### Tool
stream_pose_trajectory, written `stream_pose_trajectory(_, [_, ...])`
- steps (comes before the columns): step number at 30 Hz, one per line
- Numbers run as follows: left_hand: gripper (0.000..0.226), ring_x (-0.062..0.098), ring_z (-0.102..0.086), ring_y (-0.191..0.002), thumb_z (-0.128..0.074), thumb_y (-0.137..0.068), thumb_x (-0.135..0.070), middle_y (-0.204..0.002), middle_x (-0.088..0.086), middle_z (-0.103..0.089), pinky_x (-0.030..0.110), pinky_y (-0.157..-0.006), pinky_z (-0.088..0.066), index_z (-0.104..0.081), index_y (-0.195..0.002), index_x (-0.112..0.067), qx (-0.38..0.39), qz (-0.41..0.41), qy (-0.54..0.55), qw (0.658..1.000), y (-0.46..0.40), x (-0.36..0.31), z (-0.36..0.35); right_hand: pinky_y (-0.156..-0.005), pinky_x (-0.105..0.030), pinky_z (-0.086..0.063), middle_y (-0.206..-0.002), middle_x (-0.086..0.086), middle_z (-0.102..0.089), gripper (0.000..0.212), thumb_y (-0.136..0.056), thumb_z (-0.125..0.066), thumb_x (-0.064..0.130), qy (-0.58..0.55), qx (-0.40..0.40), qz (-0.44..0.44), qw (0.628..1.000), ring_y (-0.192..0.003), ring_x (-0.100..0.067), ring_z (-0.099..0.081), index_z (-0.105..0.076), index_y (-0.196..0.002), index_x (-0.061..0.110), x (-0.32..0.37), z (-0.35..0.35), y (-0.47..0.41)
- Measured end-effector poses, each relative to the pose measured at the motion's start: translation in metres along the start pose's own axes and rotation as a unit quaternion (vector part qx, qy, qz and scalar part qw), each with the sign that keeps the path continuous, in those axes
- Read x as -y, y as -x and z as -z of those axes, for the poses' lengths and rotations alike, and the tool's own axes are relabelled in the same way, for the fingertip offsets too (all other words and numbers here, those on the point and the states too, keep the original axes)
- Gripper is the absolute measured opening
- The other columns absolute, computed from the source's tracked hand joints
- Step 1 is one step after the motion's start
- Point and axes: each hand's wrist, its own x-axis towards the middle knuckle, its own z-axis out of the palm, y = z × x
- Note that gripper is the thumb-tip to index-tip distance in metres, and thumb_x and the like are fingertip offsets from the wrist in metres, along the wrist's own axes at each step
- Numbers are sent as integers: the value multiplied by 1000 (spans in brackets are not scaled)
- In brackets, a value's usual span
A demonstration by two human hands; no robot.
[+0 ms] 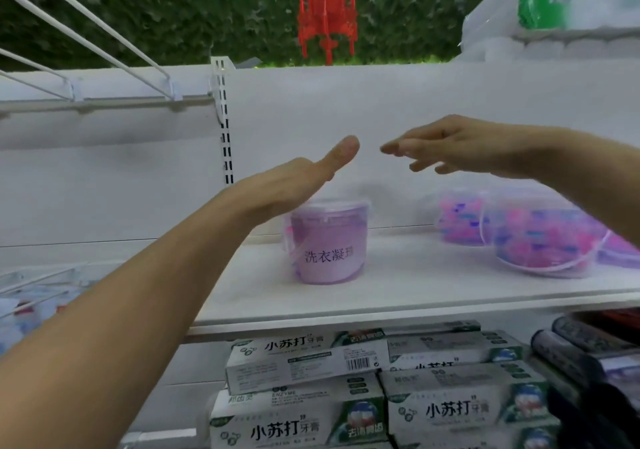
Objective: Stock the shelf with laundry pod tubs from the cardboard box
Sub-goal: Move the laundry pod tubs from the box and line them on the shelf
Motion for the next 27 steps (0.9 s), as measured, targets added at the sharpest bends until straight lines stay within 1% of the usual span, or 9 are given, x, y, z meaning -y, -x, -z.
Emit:
stream_pose_trajectory(3, [118,25,-31,-140,-16,-54,-97,-155,-1,-32,49,-113,-16,-47,-140,-23,50,35,-56,997,-12,-3,-3,-100,-22,-33,-138,3,-52,38,-97,-49,33,209,35,-123,969,-120,-17,-50,-55,-132,21,-31,16,-11])
stream_pose_trajectory(6, [107,25,-38,-135,-25,-61,-93,-150,0,-40,45,-111,-21,-53,-135,-22,79,42,-97,991,-21,1,-9,-101,-35,-41,-135,-7,-52,48,-92,-55,37,362,123,-235,894,-119,-27,-52,-53,-131,11,-60,10,-27])
stream_pose_trajectory(8, [105,26,-41,-132,-30,-60,-91,-148,2,-43,44,-112,-25,-53,-135,-22,85,48,-110,989,-24,1,-9,-76,-32,-52,-112,-9,-61,46,-85,-65,38,381,118,-239,885,-95,-28,-62,-58,-118,8,-63,11,-35])
stream_pose_trajectory(10, [107,27,-46,-128,-32,-56,-91,-145,3,-47,45,-111,-28,-55,-134,-21,89,47,-110,989,-25,0,-9,-55,-24,-44,-76,-6,-59,30,-77,-75,29,419,101,-212,877,-61,-23,-57,-60,-89,7,-58,11,-38])
stream_pose_trajectory(13, [108,26,-49,-124,-32,-53,-92,-141,2,-51,46,-111,-30,-57,-131,-23,94,34,-119,988,-25,1,-9,-53,-23,-40,-53,-4,-51,30,-70,-77,20,485,74,-165,856,-45,-20,-49,-50,-62,9,-45,3,-36])
stream_pose_trajectory(18, [103,24,-48,-126,-36,-55,-92,-142,0,-50,45,-112,-29,-58,-130,-26,97,29,-104,989,-25,1,-9,-55,-22,-36,-70,-3,-66,50,-72,-67,61,424,-24,-74,902,-66,-23,-60,-61,-65,12,-26,-18,-50])
stream_pose_trajectory(21, [102,23,-48,-126,-40,-55,-94,-142,-1,-51,46,-112,-29,-58,-129,-28,98,28,-99,990,-28,5,-10,-78,-35,-49,-86,1,-66,55,-77,-56,69,284,62,-100,952,-86,-21,-60,-67,-80,15,-18,-9,-52])
stream_pose_trajectory(24, [89,23,-49,-125,-39,-66,-88,-140,-1,-52,46,-112,-29,-59,-128,-27,99,22,-98,990,-29,7,-9,-100,-40,-45,-124,7,-55,58,-75,-74,47,299,178,-162,924,-114,-20,-53,-56,-126,28,-20,10,-38])
stream_pose_trajectory(27, [85,23,-49,-125,-38,-71,-86,-139,-1,-53,45,-112,-29,-59,-128,-26,101,23,-97,990,-29,6,-10,-89,-37,-53,-105,4,-66,41,-73,-76,27,351,130,-109,921,-96,-19,-63,-66,-112,26,-33,5,-32])
